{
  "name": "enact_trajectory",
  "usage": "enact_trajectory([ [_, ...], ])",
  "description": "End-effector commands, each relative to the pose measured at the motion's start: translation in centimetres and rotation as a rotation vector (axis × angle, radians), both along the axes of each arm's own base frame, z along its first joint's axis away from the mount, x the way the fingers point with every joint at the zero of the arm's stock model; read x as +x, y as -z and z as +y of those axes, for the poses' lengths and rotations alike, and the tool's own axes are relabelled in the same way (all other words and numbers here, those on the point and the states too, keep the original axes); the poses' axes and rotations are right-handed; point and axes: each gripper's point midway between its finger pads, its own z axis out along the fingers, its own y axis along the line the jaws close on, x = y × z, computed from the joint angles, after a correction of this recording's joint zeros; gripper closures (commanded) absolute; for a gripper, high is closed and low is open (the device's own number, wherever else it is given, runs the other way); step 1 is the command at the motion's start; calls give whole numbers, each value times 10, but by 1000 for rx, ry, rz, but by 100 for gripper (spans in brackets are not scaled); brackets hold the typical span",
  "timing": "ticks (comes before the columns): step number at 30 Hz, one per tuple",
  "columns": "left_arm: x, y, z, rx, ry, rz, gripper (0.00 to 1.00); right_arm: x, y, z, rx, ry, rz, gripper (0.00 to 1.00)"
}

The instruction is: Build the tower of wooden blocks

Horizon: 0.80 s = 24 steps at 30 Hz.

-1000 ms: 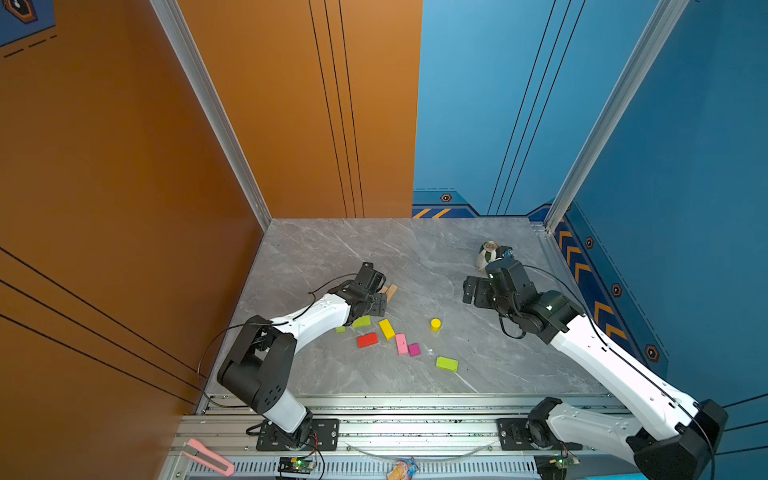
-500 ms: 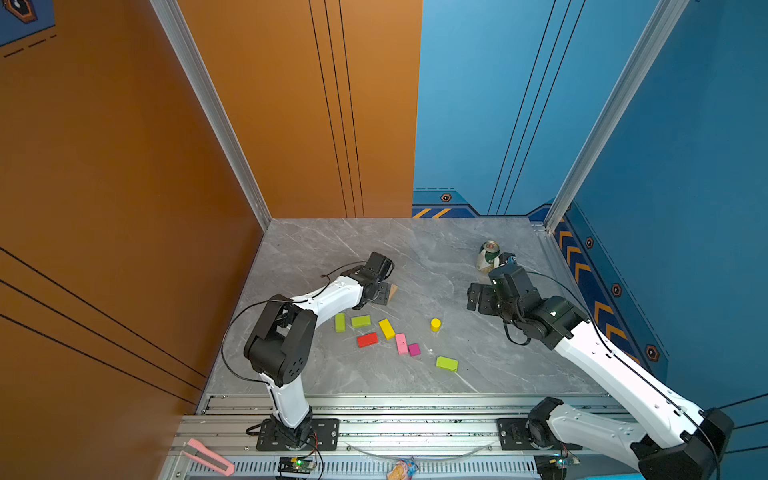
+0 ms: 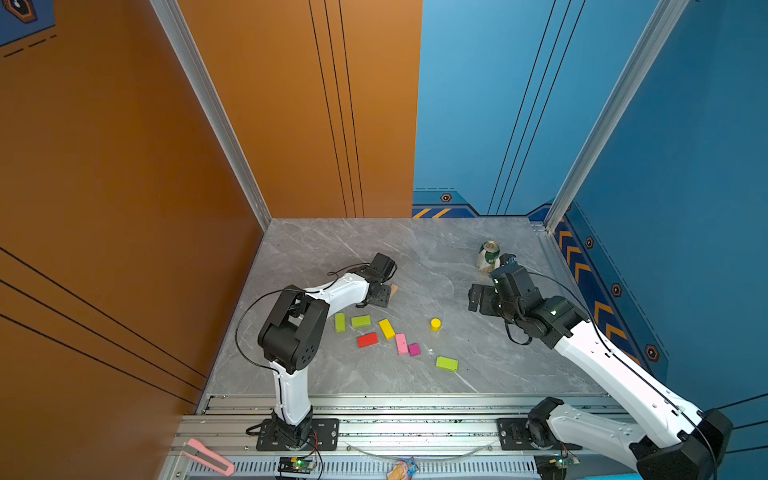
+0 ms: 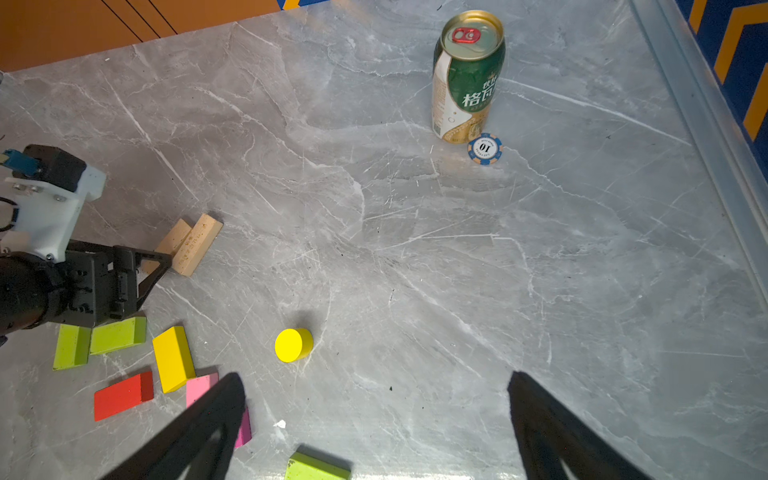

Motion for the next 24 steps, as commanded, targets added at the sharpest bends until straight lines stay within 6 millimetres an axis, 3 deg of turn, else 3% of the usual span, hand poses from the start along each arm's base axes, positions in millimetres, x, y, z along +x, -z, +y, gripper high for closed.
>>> enact_trajectory([
  [1, 2, 6, 4, 26, 3, 28, 25, -2, 10, -4, -16, -5, 27, 0],
  [8, 8, 13, 1, 21, 9, 47, 34, -3, 13, -7, -10, 5, 37, 0],
  [17, 5, 22, 1, 4, 0, 77, 38, -6, 18, -13, -13, 16, 45, 0],
  [24, -2, 15, -2, -12, -3, 70, 38, -9, 17, -16, -6, 20, 38, 0],
])
